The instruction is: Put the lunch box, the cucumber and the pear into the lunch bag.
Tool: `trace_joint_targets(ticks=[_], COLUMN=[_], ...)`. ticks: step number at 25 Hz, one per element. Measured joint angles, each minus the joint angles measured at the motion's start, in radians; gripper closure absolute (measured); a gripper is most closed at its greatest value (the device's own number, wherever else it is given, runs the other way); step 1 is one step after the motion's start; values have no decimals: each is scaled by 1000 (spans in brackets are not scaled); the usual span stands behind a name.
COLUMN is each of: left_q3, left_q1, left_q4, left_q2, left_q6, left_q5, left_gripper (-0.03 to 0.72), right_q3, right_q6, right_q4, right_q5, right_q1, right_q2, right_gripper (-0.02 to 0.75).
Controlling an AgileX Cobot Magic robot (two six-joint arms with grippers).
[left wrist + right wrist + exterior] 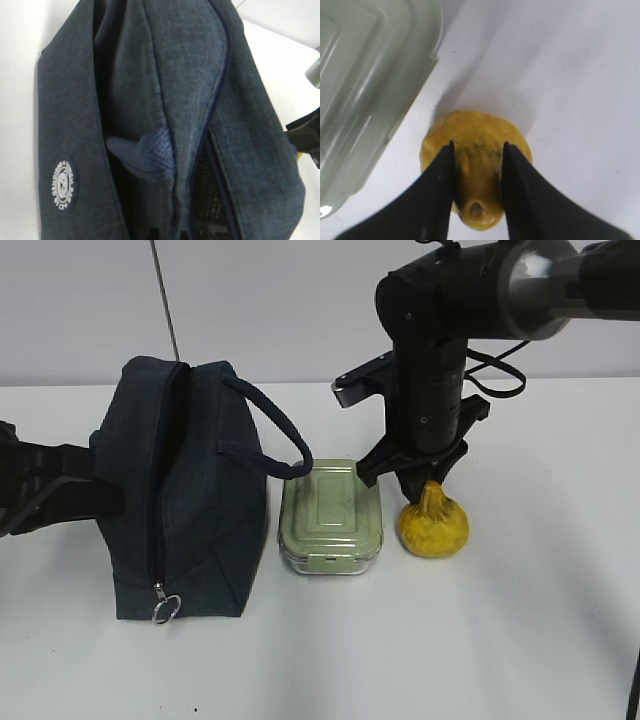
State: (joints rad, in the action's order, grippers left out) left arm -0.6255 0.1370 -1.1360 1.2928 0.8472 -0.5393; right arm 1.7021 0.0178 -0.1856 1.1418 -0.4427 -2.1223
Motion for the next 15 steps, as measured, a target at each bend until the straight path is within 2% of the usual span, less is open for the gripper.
trace_joint_targets(ticks=[8, 15], left_q3=[0, 0], left_q1=[0, 0], left_q4=[0, 0], left_q2=[0, 0], left_q6=[0, 0], left_q5=[-2, -2], left_gripper=[702, 702], right_q3=[34, 191], right_q6=[0, 0], right_q4=[-35, -45], right_q5=[58, 79], right_q1=[0, 0], right_q2=[0, 0], right_gripper=[519, 520])
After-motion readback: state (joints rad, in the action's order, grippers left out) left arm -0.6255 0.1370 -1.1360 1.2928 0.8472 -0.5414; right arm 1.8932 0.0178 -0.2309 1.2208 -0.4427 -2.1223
